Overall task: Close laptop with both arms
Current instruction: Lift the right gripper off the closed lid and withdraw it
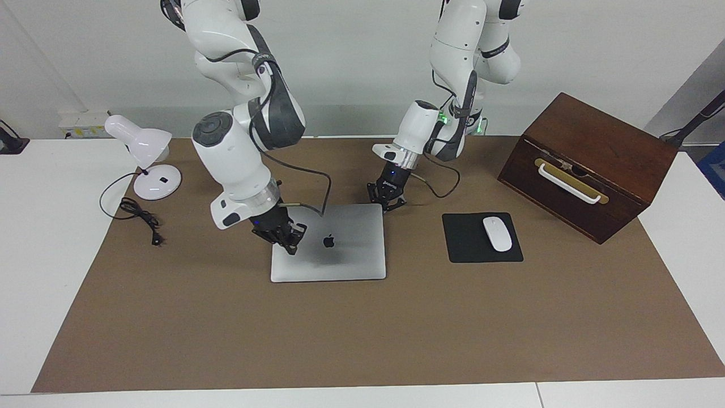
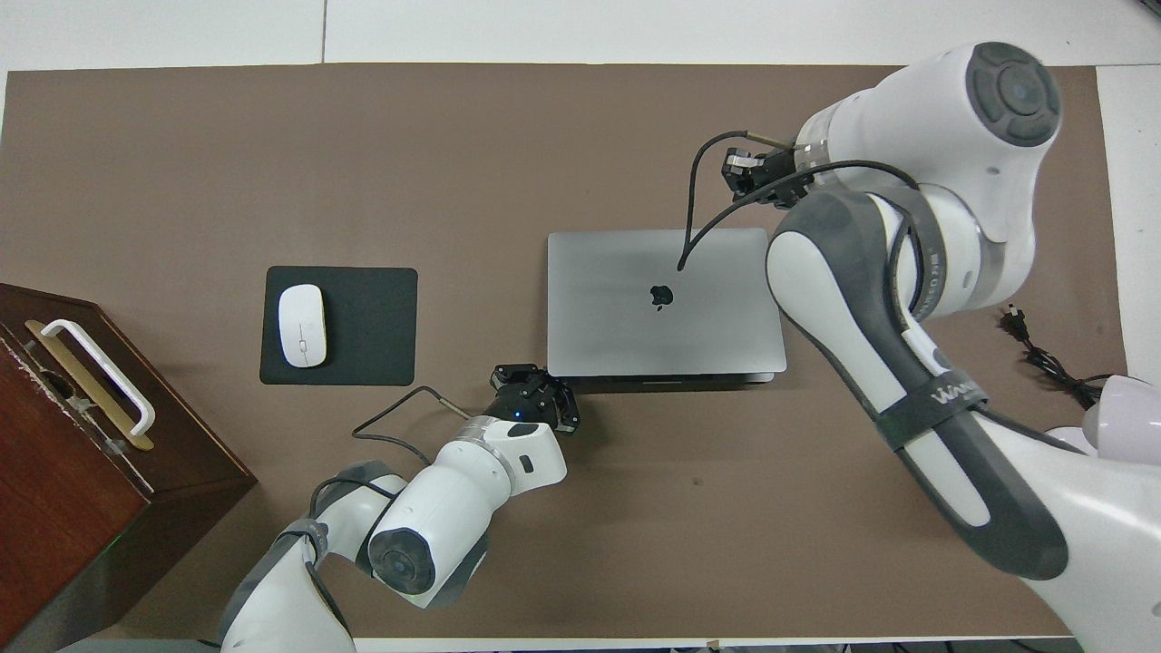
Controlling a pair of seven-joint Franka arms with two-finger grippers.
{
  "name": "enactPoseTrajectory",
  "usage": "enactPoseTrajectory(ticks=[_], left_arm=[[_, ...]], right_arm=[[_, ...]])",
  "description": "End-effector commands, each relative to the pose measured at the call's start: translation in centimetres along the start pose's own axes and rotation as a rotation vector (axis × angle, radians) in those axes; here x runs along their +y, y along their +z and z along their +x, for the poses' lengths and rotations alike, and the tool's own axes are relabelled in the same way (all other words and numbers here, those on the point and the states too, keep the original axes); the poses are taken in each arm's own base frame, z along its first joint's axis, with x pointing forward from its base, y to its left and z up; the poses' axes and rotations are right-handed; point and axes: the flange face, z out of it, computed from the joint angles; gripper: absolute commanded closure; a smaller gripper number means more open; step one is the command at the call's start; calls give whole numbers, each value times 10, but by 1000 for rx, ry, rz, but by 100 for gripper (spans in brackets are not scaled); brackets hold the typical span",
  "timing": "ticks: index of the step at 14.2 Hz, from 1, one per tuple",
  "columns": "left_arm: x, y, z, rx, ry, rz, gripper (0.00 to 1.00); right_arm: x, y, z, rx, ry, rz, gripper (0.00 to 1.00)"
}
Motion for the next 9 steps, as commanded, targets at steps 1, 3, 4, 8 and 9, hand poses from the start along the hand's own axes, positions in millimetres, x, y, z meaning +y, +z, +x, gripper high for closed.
enactPoseTrajectory(ticks=[1, 3, 4, 8, 9], left_arm=[[-15, 4, -40, -111, -24, 28, 100], [-20, -2, -33, -95, -37, 34, 100], [-19, -5, -29, -92, -39, 32, 100], [-28, -34, 0, -152, -88, 32, 100], [-33, -48, 11, -188, -94, 32, 100]], right_arm=[[24, -54, 40, 74, -50, -36, 76], [40, -88, 55, 73, -136, -63, 57], [53, -103, 63, 78, -154, -70, 52], [99, -148, 74, 55, -278, -198, 24], [103, -165, 70, 63, -308, -223, 13]])
